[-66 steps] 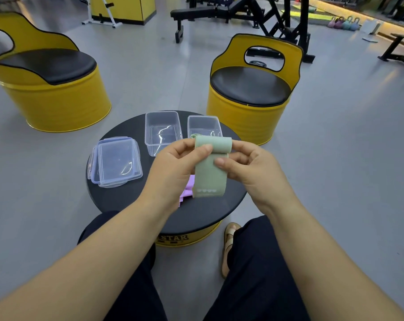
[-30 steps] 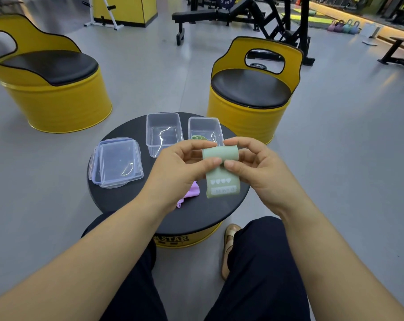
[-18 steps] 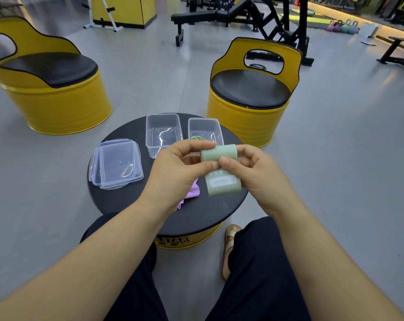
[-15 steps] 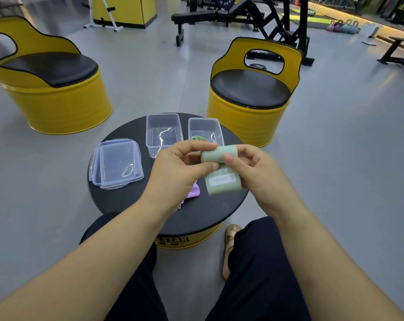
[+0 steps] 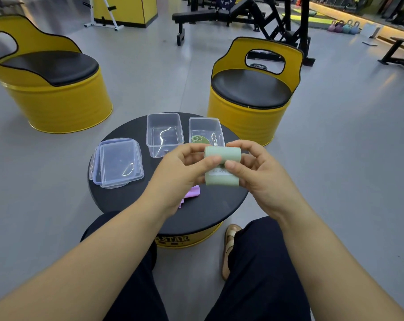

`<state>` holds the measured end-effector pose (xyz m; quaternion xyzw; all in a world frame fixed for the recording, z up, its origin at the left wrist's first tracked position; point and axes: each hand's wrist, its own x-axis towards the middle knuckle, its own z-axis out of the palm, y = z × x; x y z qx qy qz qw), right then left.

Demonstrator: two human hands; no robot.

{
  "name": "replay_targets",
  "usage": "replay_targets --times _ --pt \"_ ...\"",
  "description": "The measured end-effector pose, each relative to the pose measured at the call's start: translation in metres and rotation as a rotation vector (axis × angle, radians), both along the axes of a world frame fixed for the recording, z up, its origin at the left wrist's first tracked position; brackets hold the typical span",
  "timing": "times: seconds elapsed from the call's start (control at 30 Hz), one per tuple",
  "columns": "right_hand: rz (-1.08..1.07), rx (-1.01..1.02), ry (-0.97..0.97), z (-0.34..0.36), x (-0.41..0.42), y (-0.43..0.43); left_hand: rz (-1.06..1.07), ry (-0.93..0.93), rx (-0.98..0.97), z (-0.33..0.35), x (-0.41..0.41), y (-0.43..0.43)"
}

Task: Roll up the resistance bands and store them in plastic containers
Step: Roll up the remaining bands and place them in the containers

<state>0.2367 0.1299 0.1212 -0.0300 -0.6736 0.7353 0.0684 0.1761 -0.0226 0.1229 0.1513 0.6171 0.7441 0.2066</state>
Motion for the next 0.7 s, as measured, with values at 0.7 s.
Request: replay_targets --times 0.7 --pt "0.501 0.756 0.045 0.049 -0.008 0.014 -0.599 -0.286 0.006 0.014 -0.014 -0.019"
